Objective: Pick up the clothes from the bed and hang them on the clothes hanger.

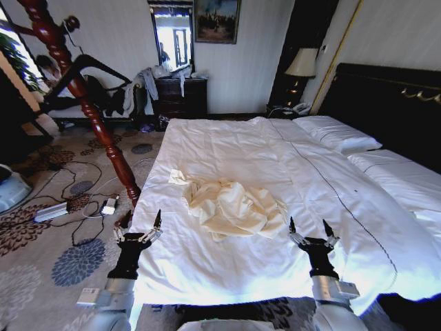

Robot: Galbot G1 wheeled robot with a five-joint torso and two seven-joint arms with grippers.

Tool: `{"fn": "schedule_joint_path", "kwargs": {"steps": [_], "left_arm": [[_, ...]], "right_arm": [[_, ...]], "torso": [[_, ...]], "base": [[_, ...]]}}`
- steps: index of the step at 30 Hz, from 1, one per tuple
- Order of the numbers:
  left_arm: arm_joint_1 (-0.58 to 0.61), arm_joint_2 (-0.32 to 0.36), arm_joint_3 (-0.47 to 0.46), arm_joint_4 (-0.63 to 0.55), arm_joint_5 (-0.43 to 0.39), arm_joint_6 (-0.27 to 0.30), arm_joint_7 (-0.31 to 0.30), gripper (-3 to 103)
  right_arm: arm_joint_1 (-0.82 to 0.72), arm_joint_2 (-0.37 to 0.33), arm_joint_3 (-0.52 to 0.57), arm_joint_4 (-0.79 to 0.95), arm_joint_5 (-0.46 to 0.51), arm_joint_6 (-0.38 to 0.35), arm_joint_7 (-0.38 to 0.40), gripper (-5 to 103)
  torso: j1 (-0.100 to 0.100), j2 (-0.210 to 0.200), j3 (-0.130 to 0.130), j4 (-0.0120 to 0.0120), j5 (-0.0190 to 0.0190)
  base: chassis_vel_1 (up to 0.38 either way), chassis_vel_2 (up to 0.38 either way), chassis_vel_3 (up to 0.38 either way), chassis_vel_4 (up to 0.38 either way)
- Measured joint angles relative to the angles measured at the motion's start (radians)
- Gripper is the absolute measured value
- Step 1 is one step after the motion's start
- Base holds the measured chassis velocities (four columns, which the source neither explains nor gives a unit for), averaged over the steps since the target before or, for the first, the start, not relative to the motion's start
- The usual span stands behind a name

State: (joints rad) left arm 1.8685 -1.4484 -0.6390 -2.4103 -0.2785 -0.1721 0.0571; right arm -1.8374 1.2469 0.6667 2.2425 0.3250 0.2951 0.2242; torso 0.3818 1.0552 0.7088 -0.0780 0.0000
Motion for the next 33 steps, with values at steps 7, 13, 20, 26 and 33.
{"fn": "schedule_joint_path", "kwargs": {"steps": [7,13,20,26,33], "left_arm": [[-0.007,0.009,-0.061,0.047,0.019,-0.03,-0.001,100],[0.018,-0.003,-0.114,0.189,0.028,-0.145,-0.002,100],[0.029,-0.027,-0.132,0.294,0.021,-0.199,-0.005,100],[0.03,-0.04,-0.127,0.276,0.028,-0.188,-0.008,100],[0.04,-0.052,-0.118,0.248,0.055,-0.179,-0.021,100]], "right_arm": [[0.051,-0.239,-0.02,-0.069,0.402,0.013,0.061,100],[0.103,-0.303,-0.064,-0.175,0.338,-0.007,0.048,100],[0.142,-0.285,-0.174,-0.276,0.155,-0.037,0.061,100],[0.171,-0.275,-0.286,-0.238,0.368,-0.032,0.076,100],[0.253,-0.231,-0.406,-0.168,0.647,-0.076,0.164,100]], "torso": [[0.0,0.0,0.0,0.0002,0.0003],[0.0,0.0,0.0,0.0001,0.0],[0.0,0.0,0.0,0.0001,0.0],[0.0,0.0,0.0,0.0,0.0],[0.0,0.0,0.0,0.0002,-0.0001]], "base": [[0.0,0.0,0.0,0.0],[0.0,0.0,0.0,0.0],[0.0,0.0,0.0,0.0],[0.0,0.0,0.0,0.0],[0.0,0.0,0.0,0.0]]}}
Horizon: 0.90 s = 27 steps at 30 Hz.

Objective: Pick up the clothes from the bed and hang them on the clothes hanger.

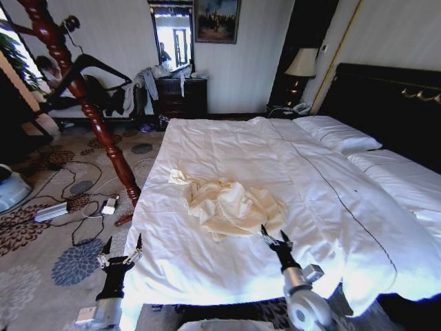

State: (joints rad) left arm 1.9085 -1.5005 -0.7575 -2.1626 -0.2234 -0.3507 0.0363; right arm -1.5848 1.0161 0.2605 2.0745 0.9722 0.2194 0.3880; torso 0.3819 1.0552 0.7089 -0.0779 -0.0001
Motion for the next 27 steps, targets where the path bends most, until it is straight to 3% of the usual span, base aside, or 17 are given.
{"fn": "schedule_joint_path", "kwargs": {"steps": [8,11,13,16,22,24,25,26,27], "left_arm": [[0.006,0.006,-0.003,-0.022,0.006,0.01,-0.01,100],[0.006,0.012,-0.007,-0.014,0.006,0.011,-0.012,100],[0.006,0.014,-0.008,-0.012,0.007,0.011,-0.013,100],[0.006,0.019,-0.009,-0.007,0.007,0.012,-0.014,100],[0.005,0.027,-0.009,-0.006,0.006,0.013,-0.015,100],[0.005,0.031,-0.01,-0.002,0.006,0.014,-0.016,100],[0.005,0.032,-0.01,-0.002,0.005,0.014,-0.016,100],[0.005,0.034,-0.011,0.001,0.004,0.014,-0.016,100],[0.005,0.034,-0.011,0.001,0.004,0.014,-0.016,100]], "right_arm": [[0.071,0.039,-0.03,-0.076,0.11,-0.038,0.06,101],[0.089,0.075,-0.042,-0.078,0.141,-0.041,0.066,88],[0.092,0.088,-0.047,-0.074,0.143,-0.043,0.066,88],[0.101,0.114,-0.062,-0.08,0.137,-0.047,0.065,71],[0.123,0.145,-0.081,-0.127,0.125,-0.051,0.063,54],[0.131,0.161,-0.085,-0.139,0.122,-0.052,0.062,44],[0.132,0.165,-0.086,-0.14,0.121,-0.052,0.062,44],[0.134,0.172,-0.089,-0.143,0.118,-0.052,0.062,33],[0.134,0.172,-0.089,-0.143,0.118,-0.052,0.062,33]], "torso": [[0.0,0.0,0.0,-0.0001,-0.0001],[0.0,0.0,0.0,0.0,-0.0001],[0.0,0.0,0.0,-0.0001,0.0],[0.0,0.0,0.0,0.0,-0.0001],[0.0,0.0,0.0,-0.0001,0.0001],[0.0,0.0,0.0,0.0,0.0],[0.0,0.0,0.0,-0.0001,0.0],[0.0,0.0,0.0,0.0,0.0001],[0.0,0.0,0.0,0.0,0.0001]], "base": [[0.0,0.0,0.0,0.0],[0.0,0.0,0.0,0.0],[0.0,0.0,0.0,0.0],[0.0,0.0,0.0,0.0],[0.0,0.0,0.0,0.0],[0.0,0.0,0.0,0.0],[0.0,0.0,0.0,0.0],[0.0,0.0,0.0,0.0],[0.0,0.0,0.0,0.0]]}}
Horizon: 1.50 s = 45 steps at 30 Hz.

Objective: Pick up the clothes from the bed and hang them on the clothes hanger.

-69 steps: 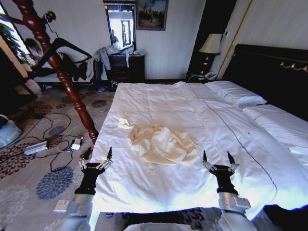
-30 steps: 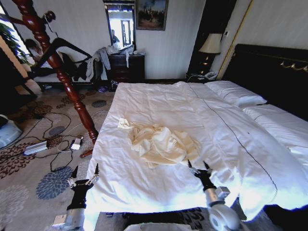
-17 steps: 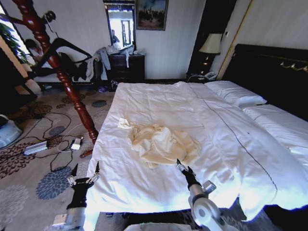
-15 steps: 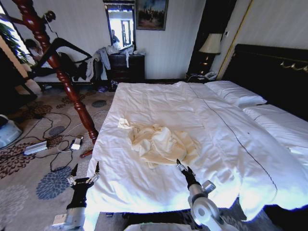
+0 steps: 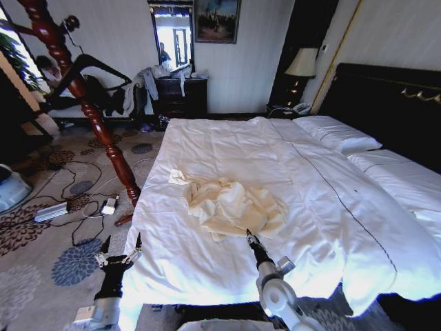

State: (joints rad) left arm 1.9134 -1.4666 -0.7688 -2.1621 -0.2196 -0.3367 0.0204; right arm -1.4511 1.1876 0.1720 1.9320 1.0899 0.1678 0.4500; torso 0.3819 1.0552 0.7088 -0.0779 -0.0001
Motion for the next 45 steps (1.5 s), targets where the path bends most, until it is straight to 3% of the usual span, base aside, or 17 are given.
{"fn": "schedule_joint_path", "kwargs": {"steps": [4,8,15,18,19,23,24,27,32,39,43,45], "left_arm": [[-0.003,0.002,0.0,0.004,-0.003,0.0,-0.001,100],[-0.011,0.0,0.003,0.011,-0.004,0.0,-0.001,100],[-0.017,-0.007,0.009,0.018,-0.003,0.0,-0.002,100],[-0.017,-0.007,0.007,0.017,-0.003,0.0,-0.004,100],[-0.017,-0.007,0.007,0.017,-0.003,0.0,-0.004,100],[-0.016,-0.007,0.002,0.016,-0.004,-0.003,-0.009,100],[-0.016,-0.007,0.002,0.016,-0.004,-0.003,-0.009,100],[-0.017,-0.011,0.007,0.017,-0.001,-0.006,-0.01,100],[-0.023,-0.014,0.013,0.018,0.004,-0.006,-0.01,100],[-0.028,-0.016,0.019,0.024,0.004,-0.006,-0.01,100],[-0.029,-0.017,0.019,0.025,0.005,-0.009,-0.01,100],[-0.03,-0.017,0.019,0.028,0.004,-0.01,-0.01,100]], "right_arm": [[-0.005,0.005,-0.001,0.0,-0.013,0.005,-0.007,22],[-0.007,0.012,-0.003,-0.004,-0.029,0.022,-0.037,2],[0.008,0.04,-0.018,-0.008,-0.047,0.047,-0.061,0],[-0.004,0.017,0.003,0.037,-0.096,0.095,-0.161,0],[-0.004,0.017,0.003,0.037,-0.096,0.095,-0.161,0],[-0.023,-0.095,0.118,0.207,-0.096,0.133,-0.26,0],[-0.023,-0.095,0.118,0.207,-0.096,0.133,-0.26,0],[-0.046,-0.211,0.246,0.348,-0.036,0.147,-0.277,0],[-0.123,-0.303,0.392,0.511,0.037,0.147,-0.28,0],[-0.227,-0.363,0.548,0.581,0.131,0.135,-0.28,0],[-0.209,-0.4,0.715,0.581,0.267,0.132,-0.293,0],[-0.197,-0.407,0.739,0.58,0.297,0.128,-0.284,0]], "torso": [[0.0,0.0,0.0,0.0,-0.0001],[0.0,0.0,0.0,-0.0001,-0.0001],[0.0,0.0,0.0,0.0,0.0],[0.0,0.0,0.0,0.0,0.0003],[0.0,0.0,0.0,0.0,0.0003],[0.0,0.0,0.0,0.0,0.0],[0.0,0.0,0.0,0.0,0.0],[0.0,0.0,0.0,0.0001,0.0001],[0.0,0.0,0.0,-0.0002,0.0002],[0.0,0.0,0.0,-0.0002,0.0003],[0.0,0.0,0.0,-0.0001,0.0],[0.0,0.0,0.0,0.0001,0.0]], "base": [[0.0,0.0,0.0,0.0],[0.0,0.0,0.0,0.0],[0.0,0.0,0.0,0.0],[0.0,0.0,0.0,0.0],[0.0,0.0,0.0,0.0],[0.0,0.0,0.0,0.0],[0.0,0.0,0.0,0.0],[0.0,0.0,0.0,0.0],[0.0,0.0,0.0,0.0],[0.0,0.0,0.0,0.0],[0.0,0.0,0.0,0.0],[0.0,0.0,0.0,0.0]]}}
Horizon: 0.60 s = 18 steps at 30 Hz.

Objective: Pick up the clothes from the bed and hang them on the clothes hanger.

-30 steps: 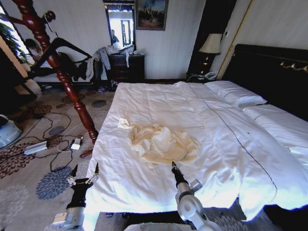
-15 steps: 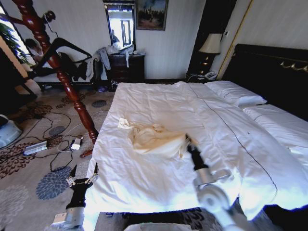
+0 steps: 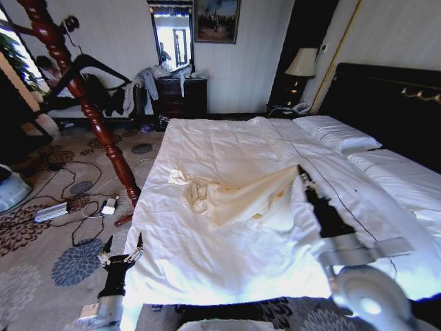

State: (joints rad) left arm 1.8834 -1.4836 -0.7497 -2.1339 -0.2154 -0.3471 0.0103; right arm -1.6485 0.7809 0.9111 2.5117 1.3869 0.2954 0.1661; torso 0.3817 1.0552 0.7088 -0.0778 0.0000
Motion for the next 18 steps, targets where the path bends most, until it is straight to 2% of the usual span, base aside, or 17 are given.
{"fn": "schedule_joint_path", "kwargs": {"steps": [2,6,8,10,11,15,16,18], "left_arm": [[-0.003,0.002,-0.002,0.012,-0.001,-0.004,-0.001,100],[-0.013,0.005,-0.006,0.026,-0.006,-0.005,-0.004,100],[-0.02,0.006,-0.007,0.033,-0.009,-0.003,-0.004,100],[-0.025,0.008,-0.009,0.044,-0.01,0.0,-0.004,100],[-0.025,0.008,-0.009,0.044,-0.01,0.0,-0.004,100],[-0.048,0.012,-0.012,0.079,-0.013,0.013,-0.007,100],[-0.048,0.012,-0.012,0.079,-0.013,0.013,-0.007,100],[-0.063,0.011,-0.013,0.094,-0.013,0.019,-0.009,100]], "right_arm": [[0.019,-0.004,0.01,-0.002,0.02,-0.009,0.014,0],[0.058,0.008,-0.053,-0.006,-0.016,-0.023,0.021,0],[0.122,0.013,-0.12,-0.083,-0.043,-0.032,0.021,0],[0.208,0.013,-0.204,-0.192,-0.063,-0.037,0.022,0],[0.208,0.013,-0.204,-0.192,-0.063,-0.037,0.022,0],[0.468,0.034,-0.443,-0.436,-0.124,-0.037,0.022,0],[0.468,0.034,-0.443,-0.436,-0.124,-0.037,0.022,0],[0.613,0.072,-0.589,-0.552,-0.162,-0.036,0.021,0]], "torso": [[0.0,0.0,0.0,-0.0001,0.0001],[0.0,0.0,0.0,-0.0003,0.0],[0.0,0.0,0.0,-0.0005,-0.0006],[0.0,0.0,0.0,-0.0002,0.0006],[0.0,0.0,0.0,-0.0002,0.0006],[0.0,0.0,0.0,-0.0002,0.0001],[0.0,0.0,0.0,-0.0002,0.0001],[0.0,0.0,0.0,0.0001,-0.0002]], "base": [[0.0,0.0,0.0,0.0],[0.0,0.0,0.0,0.0],[0.0,0.0,0.0,0.0],[0.0,0.0,0.0,0.0],[0.0,0.0,0.0,0.0],[0.0,0.0,0.0,0.0],[0.0,0.0,0.0,0.0],[0.0,0.0,0.0,0.0]]}}
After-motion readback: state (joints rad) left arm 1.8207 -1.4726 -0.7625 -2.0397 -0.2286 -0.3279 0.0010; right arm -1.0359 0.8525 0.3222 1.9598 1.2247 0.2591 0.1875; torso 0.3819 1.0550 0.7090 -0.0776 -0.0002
